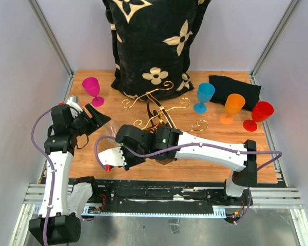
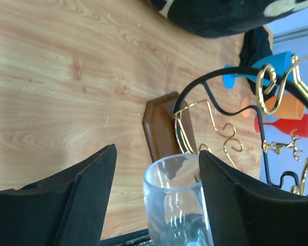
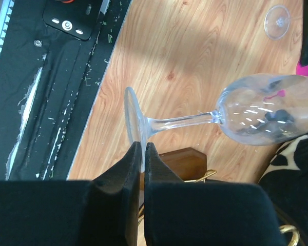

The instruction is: Take the wine glass off the wine glass rack

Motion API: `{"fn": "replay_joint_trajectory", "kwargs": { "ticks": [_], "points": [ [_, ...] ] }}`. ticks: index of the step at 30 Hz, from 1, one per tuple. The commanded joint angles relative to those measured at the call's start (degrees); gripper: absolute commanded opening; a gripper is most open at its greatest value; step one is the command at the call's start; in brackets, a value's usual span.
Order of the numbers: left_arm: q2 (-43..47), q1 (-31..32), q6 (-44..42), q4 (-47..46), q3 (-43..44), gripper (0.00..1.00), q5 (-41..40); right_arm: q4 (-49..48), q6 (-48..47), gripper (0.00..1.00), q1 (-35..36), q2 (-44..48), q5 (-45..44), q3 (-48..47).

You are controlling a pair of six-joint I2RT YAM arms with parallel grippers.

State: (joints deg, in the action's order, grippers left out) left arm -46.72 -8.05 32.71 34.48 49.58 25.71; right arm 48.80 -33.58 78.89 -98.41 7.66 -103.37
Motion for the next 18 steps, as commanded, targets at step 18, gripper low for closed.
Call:
{"fn": "replay_joint_trajectory", "kwargs": {
  "ticks": [18],
  "points": [
    [2.20, 0.14, 2.87, 0.35, -6.77, 0.71, 17.19, -5.27, -7.74, 0.01, 1.83, -3.19, -7.68, -4.27]
  ]
}}
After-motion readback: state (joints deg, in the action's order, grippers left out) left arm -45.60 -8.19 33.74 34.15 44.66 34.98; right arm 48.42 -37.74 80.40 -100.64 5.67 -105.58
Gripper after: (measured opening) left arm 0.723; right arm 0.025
